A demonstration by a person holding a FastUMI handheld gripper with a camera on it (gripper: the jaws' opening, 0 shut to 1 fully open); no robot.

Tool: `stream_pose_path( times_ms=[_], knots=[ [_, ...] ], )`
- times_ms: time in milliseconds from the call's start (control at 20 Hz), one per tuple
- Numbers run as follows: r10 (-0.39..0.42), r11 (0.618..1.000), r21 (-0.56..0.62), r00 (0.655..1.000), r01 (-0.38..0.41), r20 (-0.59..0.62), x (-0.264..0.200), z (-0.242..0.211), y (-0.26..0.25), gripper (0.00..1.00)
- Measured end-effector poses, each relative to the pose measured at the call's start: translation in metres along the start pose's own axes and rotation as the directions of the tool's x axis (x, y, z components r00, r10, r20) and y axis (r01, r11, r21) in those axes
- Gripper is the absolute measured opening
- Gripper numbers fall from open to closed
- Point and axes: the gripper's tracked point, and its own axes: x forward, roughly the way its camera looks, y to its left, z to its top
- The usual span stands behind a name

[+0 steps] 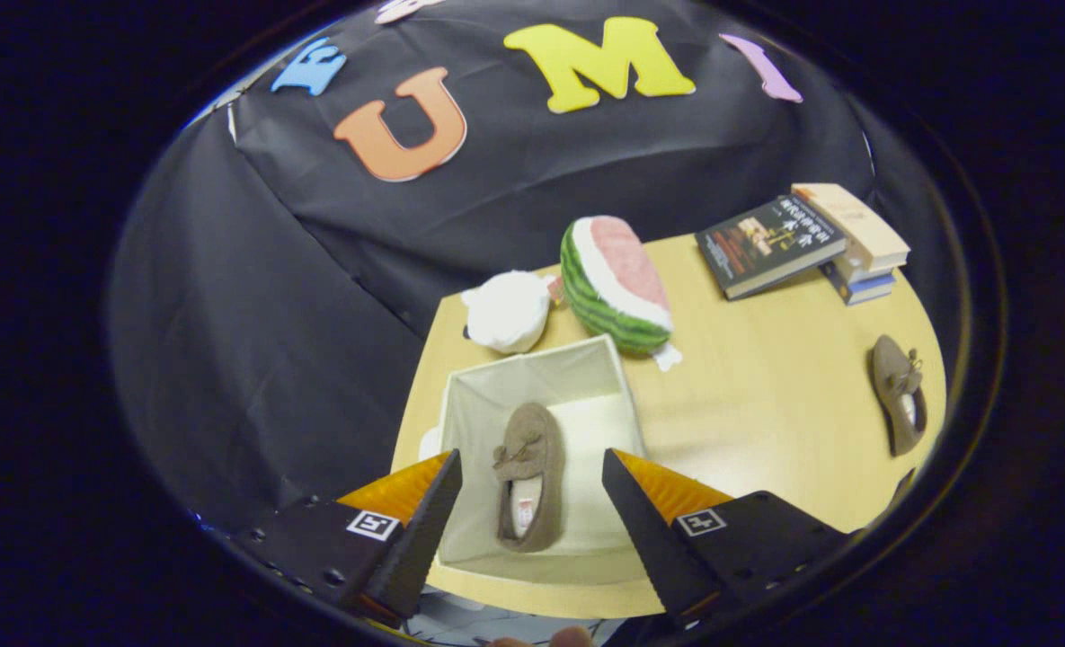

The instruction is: Open the storage box then place both shoes into the box .Put the left shoe in first, then the right shoe, with the right side of both shoes facing outward in a uniform manner.

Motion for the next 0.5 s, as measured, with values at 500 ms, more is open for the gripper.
stream_pose_path(
  times_ms=[500],
  knots=[
    [-0.105, 0.994, -0.006, 0.964, 0.110, 0.244, -0.104, 0.053, -0.188, 0.95]
  ],
)
